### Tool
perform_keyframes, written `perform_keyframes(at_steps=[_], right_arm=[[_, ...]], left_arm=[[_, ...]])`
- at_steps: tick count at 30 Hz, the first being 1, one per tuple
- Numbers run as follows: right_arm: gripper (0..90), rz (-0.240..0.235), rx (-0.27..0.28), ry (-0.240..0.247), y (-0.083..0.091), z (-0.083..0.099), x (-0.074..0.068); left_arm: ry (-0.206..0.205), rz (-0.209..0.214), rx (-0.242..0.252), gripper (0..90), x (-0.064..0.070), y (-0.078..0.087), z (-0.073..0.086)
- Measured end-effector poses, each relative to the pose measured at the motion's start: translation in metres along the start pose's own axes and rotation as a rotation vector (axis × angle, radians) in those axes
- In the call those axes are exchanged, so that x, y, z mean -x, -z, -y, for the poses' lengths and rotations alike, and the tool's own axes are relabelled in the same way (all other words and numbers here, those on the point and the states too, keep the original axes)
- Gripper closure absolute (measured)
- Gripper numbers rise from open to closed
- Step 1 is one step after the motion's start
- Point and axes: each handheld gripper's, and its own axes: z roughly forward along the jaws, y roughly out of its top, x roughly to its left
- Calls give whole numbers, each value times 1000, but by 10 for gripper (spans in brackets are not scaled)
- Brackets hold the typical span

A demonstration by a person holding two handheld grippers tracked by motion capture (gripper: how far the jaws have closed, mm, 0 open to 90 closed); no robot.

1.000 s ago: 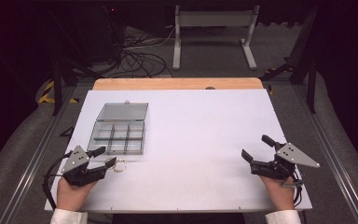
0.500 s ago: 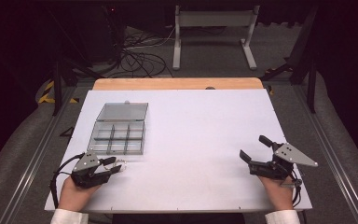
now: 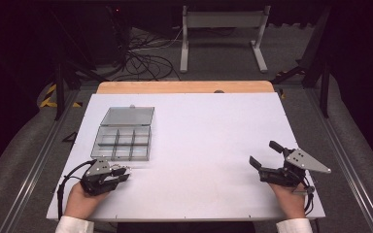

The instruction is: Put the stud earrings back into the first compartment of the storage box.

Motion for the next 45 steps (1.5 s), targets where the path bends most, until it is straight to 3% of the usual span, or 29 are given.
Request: perform_keyframes(at_steps=[3,7,12,21,25,33,41,45], right_arm=[[70,-2,1,-1,0,0,0],[71,-1,2,-3,0,0,0],[72,-2,8,1,0,0,-1],[72,0,9,1,1,-1,-1],[72,1,8,3,1,-1,-1],[72,4,3,9,0,-1,-1],[72,1,-1,5,0,0,-2],[72,-1,-11,18,-2,0,-2]], left_arm=[[-17,-2,-13,745,0,-2,0],[-6,-4,-9,763,-1,-3,0],[-10,-25,-12,855,4,-4,0],[-41,-49,-26,860,7,-3,-3],[-52,-80,12,860,7,4,-6],[-25,-78,96,860,4,20,-12],[-21,-88,117,860,0,24,-19],[1,-90,132,860,-6,27,-22]])
